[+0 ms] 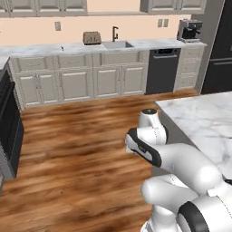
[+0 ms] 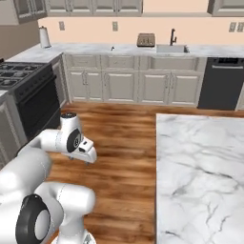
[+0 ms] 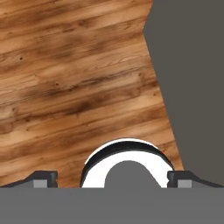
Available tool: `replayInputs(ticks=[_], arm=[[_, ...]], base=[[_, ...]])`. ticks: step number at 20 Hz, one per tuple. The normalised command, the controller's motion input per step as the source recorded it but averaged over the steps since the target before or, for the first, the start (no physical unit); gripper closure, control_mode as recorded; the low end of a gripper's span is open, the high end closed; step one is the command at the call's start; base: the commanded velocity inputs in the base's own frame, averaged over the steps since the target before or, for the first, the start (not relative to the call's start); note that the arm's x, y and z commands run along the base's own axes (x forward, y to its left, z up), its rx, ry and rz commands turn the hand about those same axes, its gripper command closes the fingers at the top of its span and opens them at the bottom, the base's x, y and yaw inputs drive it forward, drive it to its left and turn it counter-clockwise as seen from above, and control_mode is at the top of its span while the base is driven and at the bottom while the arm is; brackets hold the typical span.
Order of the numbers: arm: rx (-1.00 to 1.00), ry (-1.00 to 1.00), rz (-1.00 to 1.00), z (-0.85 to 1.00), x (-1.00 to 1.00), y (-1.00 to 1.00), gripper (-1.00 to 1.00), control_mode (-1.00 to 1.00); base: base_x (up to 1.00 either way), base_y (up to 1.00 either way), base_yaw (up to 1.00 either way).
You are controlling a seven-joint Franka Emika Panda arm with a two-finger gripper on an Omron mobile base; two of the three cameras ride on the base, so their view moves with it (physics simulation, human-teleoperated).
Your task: Take the fork and place it on the left side of the plate. Then take the spoon and place it on the right side of the plate. Make sure they're directly next to the plate.
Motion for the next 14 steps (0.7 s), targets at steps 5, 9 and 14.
replayInputs(ticks=[5,9,14], arm=[[0.00,0.00,0.00,0.00,0.00,0.00,-1.00,1.00],[0.00,0.00,0.00,0.00,0.00,0.00,-1.00,1.00],[0.00,0.00,0.00,0.00,0.00,0.00,-1.00,1.00]], base=[[0.89,0.31,-0.02],[0.87,0.36,0.00],[0.85,0.42,0.00]])
